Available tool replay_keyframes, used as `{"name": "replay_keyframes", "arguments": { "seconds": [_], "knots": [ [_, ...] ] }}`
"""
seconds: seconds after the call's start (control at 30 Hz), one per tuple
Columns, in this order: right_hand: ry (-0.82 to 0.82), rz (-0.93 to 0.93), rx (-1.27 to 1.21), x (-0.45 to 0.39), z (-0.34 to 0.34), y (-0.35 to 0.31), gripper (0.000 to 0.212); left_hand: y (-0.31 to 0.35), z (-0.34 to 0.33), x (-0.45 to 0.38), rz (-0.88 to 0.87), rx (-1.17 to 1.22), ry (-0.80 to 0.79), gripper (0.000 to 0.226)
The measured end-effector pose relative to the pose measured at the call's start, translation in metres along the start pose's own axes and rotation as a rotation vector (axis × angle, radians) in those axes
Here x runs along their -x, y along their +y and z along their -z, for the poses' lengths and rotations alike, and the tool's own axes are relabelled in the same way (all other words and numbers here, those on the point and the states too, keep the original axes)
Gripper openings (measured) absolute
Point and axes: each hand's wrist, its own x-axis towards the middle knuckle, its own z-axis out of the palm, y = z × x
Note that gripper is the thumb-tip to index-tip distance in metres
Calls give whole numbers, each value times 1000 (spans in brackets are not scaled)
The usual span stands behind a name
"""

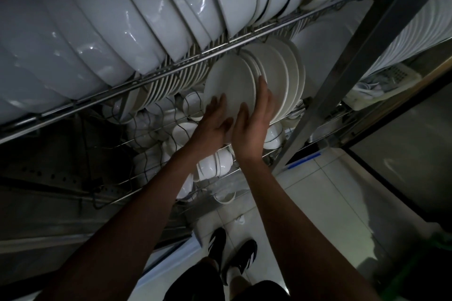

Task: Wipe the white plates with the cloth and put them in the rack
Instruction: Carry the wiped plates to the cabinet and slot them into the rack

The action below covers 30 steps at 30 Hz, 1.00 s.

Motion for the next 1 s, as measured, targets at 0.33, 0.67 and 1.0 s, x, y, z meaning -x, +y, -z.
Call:
{"name": "replay_keyframes", "arguments": {
  "seconds": [0.33,0.67,1.0],
  "knots": [
    [-71,-3,142,-5,4,7,70,-16,0,0,-7,18,59,74],
    [-87,131,385,2,7,13,78,-27,1,1,25,33,91,75],
    [-138,167,427,7,19,13,68,-32,2,6,16,12,141,66]
  ]
}}
